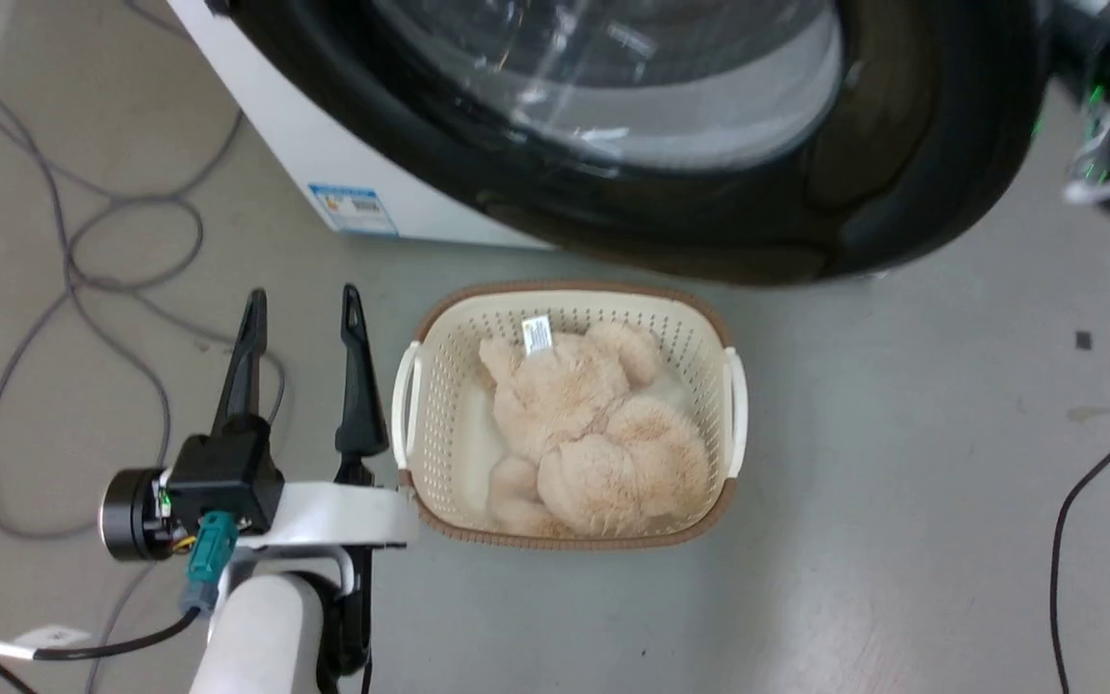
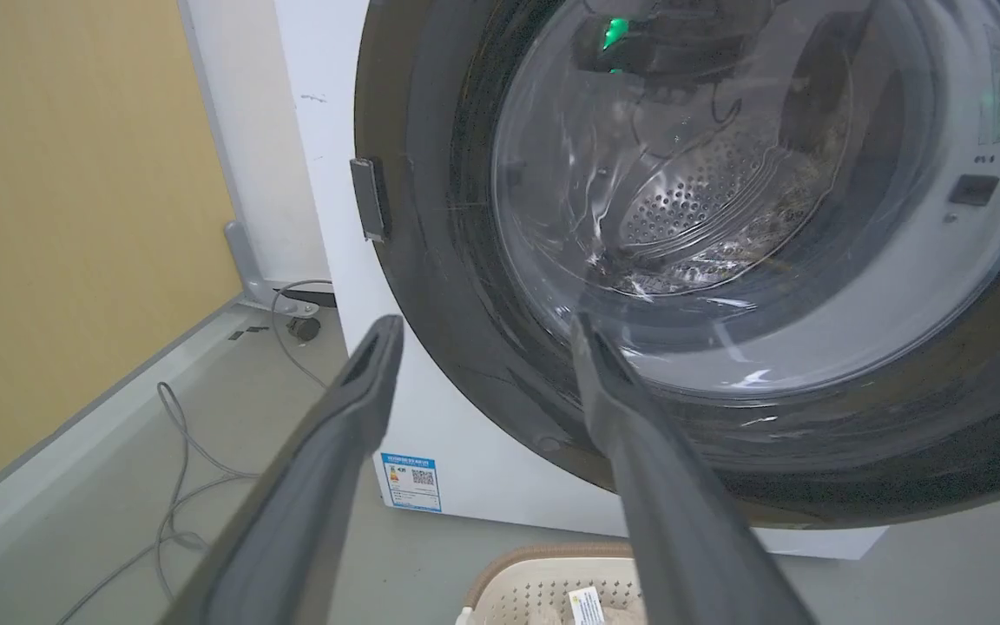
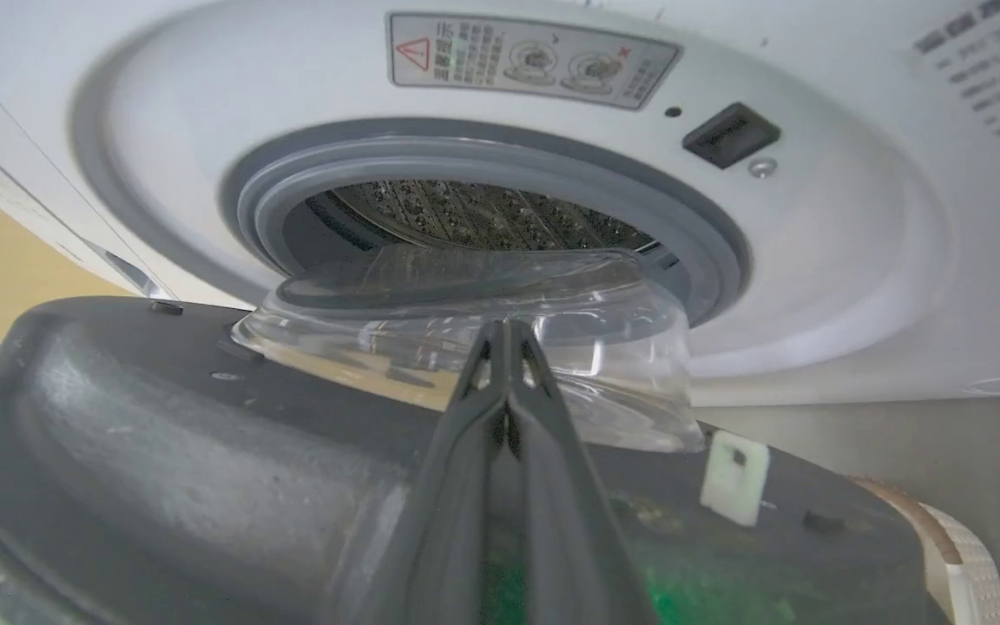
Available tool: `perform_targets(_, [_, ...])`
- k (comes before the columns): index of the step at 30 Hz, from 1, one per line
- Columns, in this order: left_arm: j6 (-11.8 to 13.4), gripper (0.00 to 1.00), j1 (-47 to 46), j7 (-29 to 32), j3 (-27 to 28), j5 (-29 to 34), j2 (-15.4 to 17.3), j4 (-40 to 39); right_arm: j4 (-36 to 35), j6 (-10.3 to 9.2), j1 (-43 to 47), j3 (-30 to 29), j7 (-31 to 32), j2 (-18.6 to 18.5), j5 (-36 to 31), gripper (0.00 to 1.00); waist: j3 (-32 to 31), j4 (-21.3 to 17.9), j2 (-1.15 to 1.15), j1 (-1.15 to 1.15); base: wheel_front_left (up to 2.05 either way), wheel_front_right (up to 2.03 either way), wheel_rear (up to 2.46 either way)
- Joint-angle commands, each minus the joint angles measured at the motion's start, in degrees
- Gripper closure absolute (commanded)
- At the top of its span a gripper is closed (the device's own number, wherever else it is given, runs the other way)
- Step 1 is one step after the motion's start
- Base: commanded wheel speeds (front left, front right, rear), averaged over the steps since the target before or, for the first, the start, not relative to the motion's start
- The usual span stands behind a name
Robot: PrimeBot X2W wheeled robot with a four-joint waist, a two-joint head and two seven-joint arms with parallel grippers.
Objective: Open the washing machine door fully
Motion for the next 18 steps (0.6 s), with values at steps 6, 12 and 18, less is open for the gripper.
perform_targets(6, [-0.73,0.00,2.85,-0.30,0.90,0.99,0.05,0.74,-5.20,0.09,7.99,1.59,3.01,0.07,1.63,1.00,-4.09,-2.01,0.00,0.00,0.00,0.00,0.00])
perform_targets(12, [-1.11,0.00,4.61,-0.30,1.28,1.62,0.05,1.24,-11.37,0.09,15.43,4.19,5.17,0.85,2.03,1.00,-6.74,-2.94,0.00,0.00,0.00,0.00,0.00])
perform_targets(18, [-1.51,0.00,6.13,-0.30,1.43,2.01,0.05,1.87,-18.68,0.09,22.94,6.59,6.37,1.87,2.69,1.00,-9.10,-3.14,0.00,0.00,0.00,0.00,0.00])
